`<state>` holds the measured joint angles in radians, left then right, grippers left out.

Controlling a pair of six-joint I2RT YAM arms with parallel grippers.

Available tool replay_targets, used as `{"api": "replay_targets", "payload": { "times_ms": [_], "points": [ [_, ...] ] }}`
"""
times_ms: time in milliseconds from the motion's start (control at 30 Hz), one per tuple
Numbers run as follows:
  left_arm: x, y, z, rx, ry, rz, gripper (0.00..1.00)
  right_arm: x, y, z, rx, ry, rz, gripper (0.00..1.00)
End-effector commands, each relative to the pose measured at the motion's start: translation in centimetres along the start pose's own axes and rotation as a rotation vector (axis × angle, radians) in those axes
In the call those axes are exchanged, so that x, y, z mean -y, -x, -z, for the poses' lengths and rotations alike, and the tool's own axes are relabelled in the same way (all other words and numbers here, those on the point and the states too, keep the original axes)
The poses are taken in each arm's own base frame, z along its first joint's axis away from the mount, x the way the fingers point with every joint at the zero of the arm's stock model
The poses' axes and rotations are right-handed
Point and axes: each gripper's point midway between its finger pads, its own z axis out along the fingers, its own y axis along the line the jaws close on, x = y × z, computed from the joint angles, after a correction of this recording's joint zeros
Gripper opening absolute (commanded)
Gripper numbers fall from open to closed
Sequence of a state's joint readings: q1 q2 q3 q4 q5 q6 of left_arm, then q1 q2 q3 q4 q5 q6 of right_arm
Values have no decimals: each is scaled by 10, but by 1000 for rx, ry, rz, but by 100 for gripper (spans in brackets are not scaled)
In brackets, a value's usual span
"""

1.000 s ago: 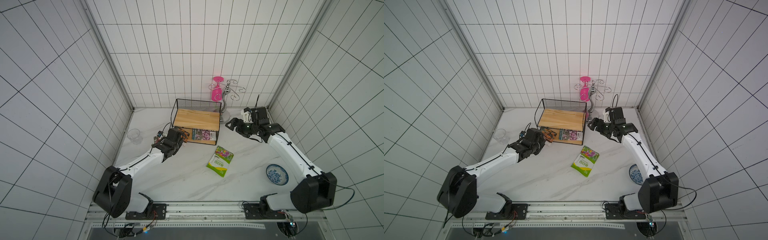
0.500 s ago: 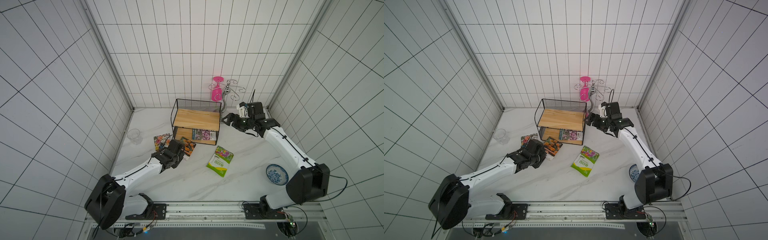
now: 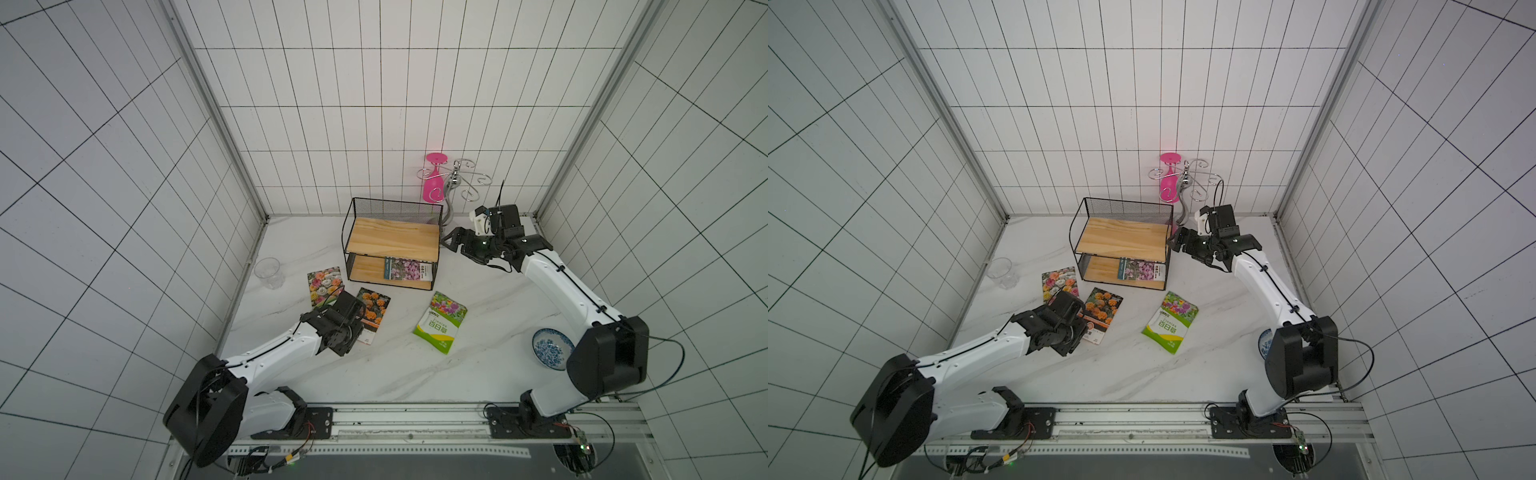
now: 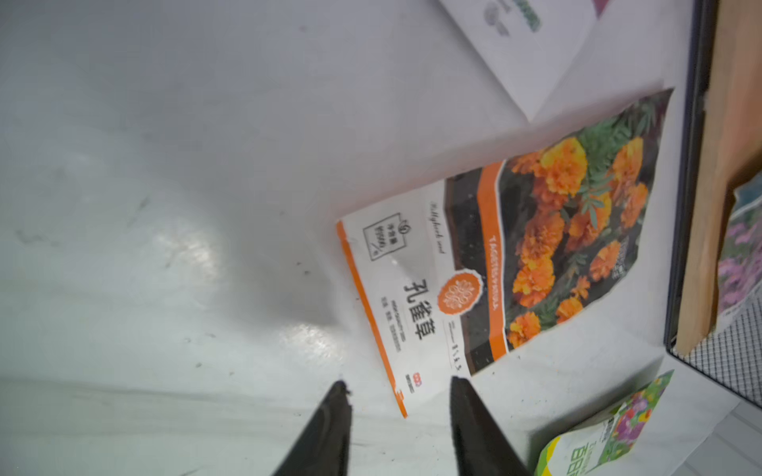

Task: Take the seed bag off the shelf
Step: Place the seed packet at the center of the board.

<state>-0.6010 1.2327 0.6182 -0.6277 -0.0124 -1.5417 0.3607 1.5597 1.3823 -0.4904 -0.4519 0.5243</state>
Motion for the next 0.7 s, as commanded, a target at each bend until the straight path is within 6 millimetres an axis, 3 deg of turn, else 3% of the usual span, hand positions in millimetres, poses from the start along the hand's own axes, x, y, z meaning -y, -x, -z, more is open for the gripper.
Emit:
{"api": "replay_targets", "payload": {
  "times_ms": [0, 100, 167, 267, 367, 533, 667],
  "points": [
    [-27, -6, -5, -49, 100, 13, 56, -11, 11, 4, 30, 18, 39, 91],
    [-24, -7, -4, -81, 109, -19, 58, -10, 11, 3, 31, 15, 35, 91],
    [-6, -2, 8, -59, 80, -70, 58, -12, 13, 4, 35, 17, 36, 91],
    [43, 8, 30, -12, -19, -149, 59, -11, 13, 6, 42, 12, 39, 91],
    [93, 7, 39, -23, -110, -186, 61, -10, 11, 7, 42, 6, 38, 91],
    [162, 4, 18, -54, -184, -210, 62, -8, 12, 12, 56, -5, 33, 91],
    [191, 0, -14, -87, -188, -200, 72, -9, 14, 16, 60, -7, 32, 91]
  ]
}}
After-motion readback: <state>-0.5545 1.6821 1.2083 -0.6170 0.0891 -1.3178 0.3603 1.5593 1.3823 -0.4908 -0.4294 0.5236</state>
